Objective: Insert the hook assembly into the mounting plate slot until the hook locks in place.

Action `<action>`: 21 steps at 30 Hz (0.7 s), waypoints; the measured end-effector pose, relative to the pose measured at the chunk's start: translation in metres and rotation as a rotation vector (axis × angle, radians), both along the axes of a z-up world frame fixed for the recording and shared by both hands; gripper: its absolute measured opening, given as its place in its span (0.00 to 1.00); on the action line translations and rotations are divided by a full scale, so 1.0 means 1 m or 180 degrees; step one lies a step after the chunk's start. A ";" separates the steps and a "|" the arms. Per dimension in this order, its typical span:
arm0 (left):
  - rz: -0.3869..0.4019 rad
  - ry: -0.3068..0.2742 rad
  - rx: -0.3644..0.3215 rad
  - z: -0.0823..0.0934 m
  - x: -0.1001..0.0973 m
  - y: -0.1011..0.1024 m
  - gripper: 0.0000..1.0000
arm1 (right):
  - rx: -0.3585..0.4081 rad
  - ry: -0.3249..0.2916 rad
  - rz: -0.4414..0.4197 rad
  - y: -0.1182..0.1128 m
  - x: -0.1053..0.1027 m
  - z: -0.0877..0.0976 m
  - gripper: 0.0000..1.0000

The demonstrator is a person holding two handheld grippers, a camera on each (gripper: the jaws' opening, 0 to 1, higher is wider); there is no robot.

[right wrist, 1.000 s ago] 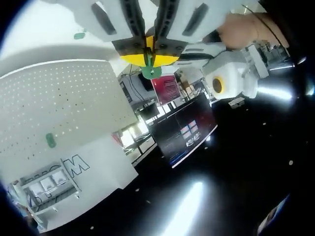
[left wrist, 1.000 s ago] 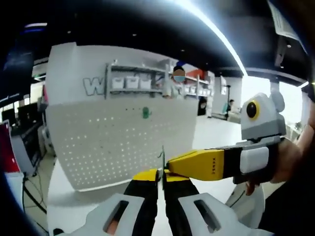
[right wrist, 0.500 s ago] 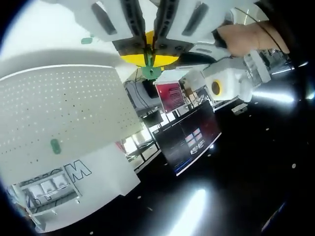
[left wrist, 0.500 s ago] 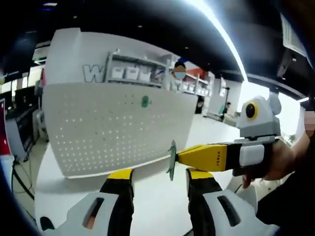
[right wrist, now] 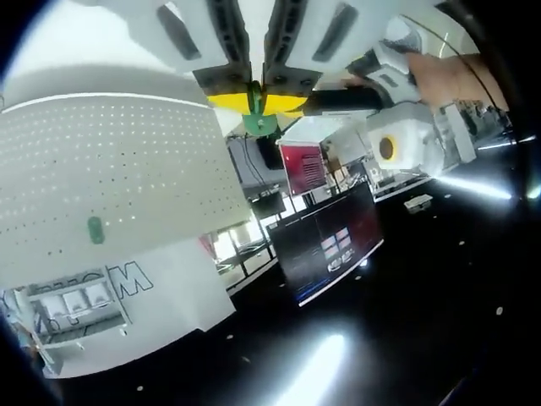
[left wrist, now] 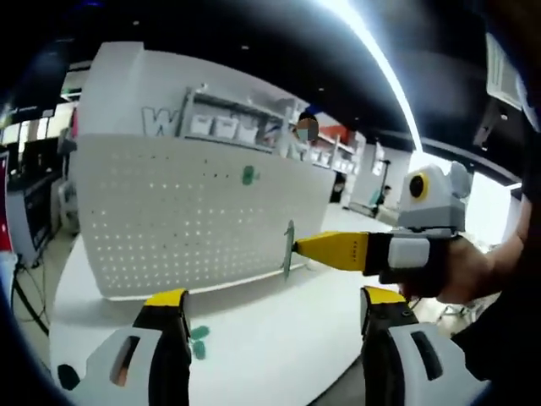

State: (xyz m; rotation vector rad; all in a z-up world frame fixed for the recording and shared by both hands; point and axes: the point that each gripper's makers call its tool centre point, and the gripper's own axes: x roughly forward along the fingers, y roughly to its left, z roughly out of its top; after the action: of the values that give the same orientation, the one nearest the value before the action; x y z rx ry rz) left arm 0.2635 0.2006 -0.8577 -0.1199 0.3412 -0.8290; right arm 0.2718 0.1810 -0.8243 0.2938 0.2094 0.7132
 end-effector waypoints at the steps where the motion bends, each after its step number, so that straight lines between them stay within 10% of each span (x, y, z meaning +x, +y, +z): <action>1: -0.0002 -0.0009 0.0011 0.000 -0.001 0.000 0.89 | -0.0018 -0.0009 0.0003 0.000 0.001 0.000 0.00; 9: 0.0047 0.0089 -0.0371 0.011 -0.002 0.002 0.94 | -0.0243 -0.0153 -0.0054 0.002 0.013 -0.004 0.00; 21: 0.0074 0.0044 -0.0298 0.004 -0.001 0.004 1.00 | -0.0332 -0.0264 -0.0301 -0.008 0.045 -0.007 0.00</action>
State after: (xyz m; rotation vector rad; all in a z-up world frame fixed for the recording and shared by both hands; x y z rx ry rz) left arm 0.2620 0.2043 -0.8535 -0.2165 0.3135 -0.8216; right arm 0.3170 0.1734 -0.8309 0.1730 0.1523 0.6173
